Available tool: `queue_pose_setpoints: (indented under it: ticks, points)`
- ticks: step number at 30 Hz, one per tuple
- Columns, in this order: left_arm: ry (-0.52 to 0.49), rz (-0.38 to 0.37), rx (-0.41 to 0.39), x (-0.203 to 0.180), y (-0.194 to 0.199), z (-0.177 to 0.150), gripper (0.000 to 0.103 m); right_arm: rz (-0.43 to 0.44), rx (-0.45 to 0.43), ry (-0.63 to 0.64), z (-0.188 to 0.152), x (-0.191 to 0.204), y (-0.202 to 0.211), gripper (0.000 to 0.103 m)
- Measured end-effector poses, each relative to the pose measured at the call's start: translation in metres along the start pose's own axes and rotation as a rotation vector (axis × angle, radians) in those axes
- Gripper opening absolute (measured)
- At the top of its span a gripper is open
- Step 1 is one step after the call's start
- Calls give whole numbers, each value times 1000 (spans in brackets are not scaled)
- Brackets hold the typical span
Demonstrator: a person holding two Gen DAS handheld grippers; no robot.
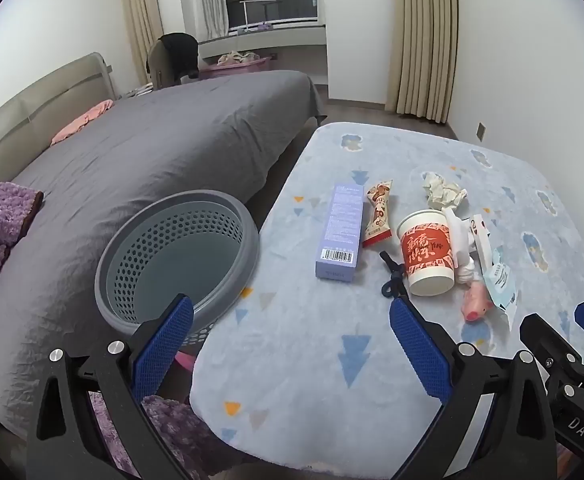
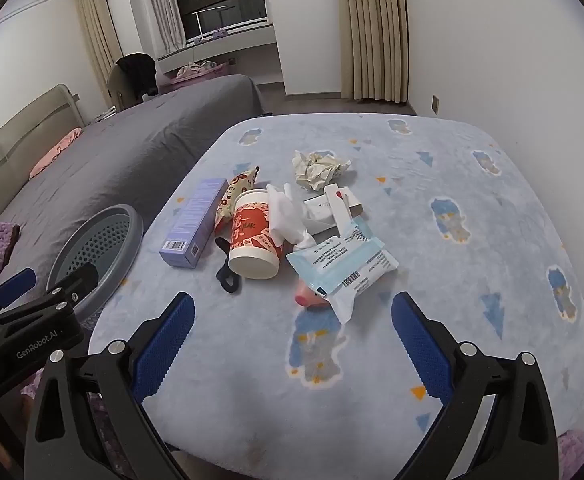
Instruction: Collect trash
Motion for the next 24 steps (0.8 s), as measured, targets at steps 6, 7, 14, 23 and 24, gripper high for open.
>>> queue_pose_setpoints:
  ticks: [6,7,14,23,24]
  points:
    - [-5,7,-7,1,3,0,97,1,-2,-1,0,0,2,94]
    - [-7,7,-9,1,5,-1,97,1,-2,-1,0,0,3,94]
    - [-1,7,-14,1,5,-2,97,2,-5,-1,-2,1,7,94]
    - [-2,4,-19,3,8,-7,97,2,-10,0,-2,3,15,94]
    - [-1,4,-20,4,9,-8,97,3,-11,0,-2,3,15,94]
Point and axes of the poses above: each gripper's, at about its wrist camera, not at the fingertips, and y roughly against the way its jaws point, x to its left, z to its top, the point moved 10 cm from there along -y, roughly the way its jaws point, and after that the axes turned 2 degrees about -y, right-handed, at the moved point
